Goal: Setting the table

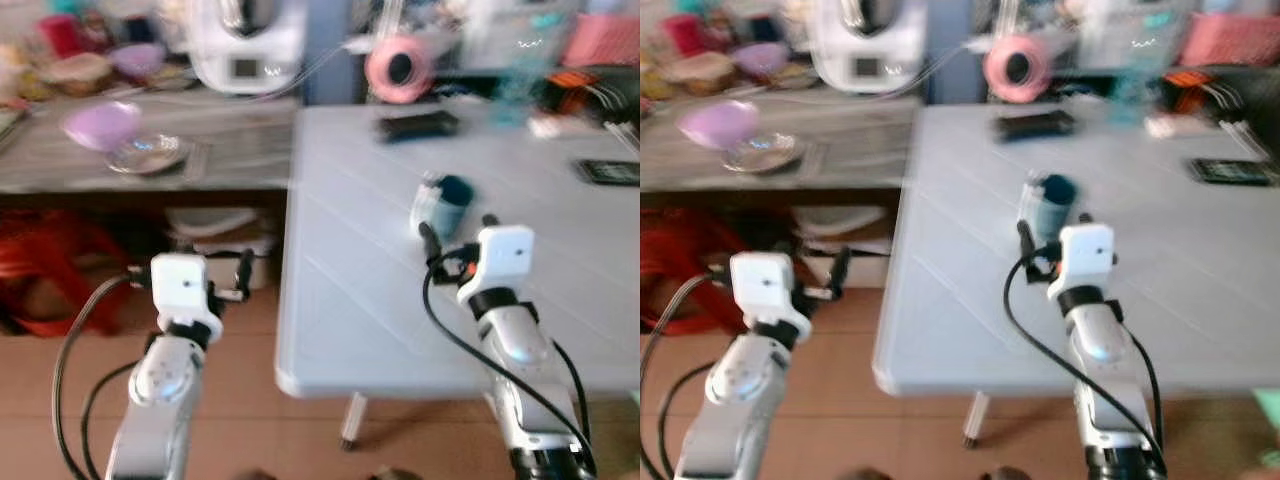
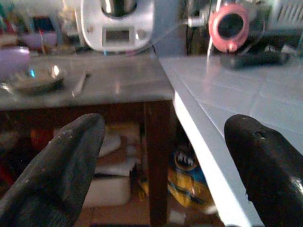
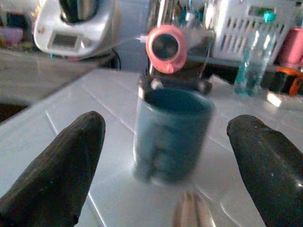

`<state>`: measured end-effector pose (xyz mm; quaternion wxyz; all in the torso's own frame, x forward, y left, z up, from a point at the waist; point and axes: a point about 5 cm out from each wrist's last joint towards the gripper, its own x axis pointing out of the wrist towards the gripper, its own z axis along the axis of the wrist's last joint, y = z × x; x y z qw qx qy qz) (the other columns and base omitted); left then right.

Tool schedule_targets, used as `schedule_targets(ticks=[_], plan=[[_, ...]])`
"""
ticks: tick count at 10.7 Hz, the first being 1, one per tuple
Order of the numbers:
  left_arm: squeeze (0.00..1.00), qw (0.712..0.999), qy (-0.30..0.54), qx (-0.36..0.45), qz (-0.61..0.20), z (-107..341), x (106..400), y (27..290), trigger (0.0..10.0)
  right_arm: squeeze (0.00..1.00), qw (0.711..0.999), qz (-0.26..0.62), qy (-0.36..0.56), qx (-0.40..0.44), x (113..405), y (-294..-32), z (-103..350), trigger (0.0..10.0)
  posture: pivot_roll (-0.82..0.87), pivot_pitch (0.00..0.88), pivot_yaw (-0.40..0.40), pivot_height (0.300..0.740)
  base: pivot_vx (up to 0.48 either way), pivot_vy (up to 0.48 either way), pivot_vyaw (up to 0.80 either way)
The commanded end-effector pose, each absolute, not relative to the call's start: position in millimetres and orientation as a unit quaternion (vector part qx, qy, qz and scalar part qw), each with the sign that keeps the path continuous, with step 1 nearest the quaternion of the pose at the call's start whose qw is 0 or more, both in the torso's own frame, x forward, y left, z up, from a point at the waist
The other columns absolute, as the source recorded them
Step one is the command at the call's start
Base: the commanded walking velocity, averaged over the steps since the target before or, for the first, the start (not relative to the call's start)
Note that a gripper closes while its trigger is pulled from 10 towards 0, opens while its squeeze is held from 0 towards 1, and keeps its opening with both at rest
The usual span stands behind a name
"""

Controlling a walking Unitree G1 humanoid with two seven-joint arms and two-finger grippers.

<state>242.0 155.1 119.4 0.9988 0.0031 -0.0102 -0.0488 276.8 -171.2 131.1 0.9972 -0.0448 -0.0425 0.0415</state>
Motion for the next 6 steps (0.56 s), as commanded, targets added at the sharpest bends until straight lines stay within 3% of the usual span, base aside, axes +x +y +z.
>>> schedule_targets(ticks=[1,6], plan=[[0.0,0.999,0.003,0.007,-0.049,114.5,237.5,158.5,10.0,0.0,0.997,0.05,-0.045,-0.042,275.0,-163.6,132.0,10.0,0.0,0.06,0.057,0.74,0.0,-0.337,0.0],[0.0,0.995,0.051,0.013,-0.086,95.0,224.2,147.5,10.0,0.0,0.998,0.037,0.021,-0.045,267.2,-170.2,110.3,10.0,0.01,0.078,0.061,0.74,0.0,0.0,0.0]])
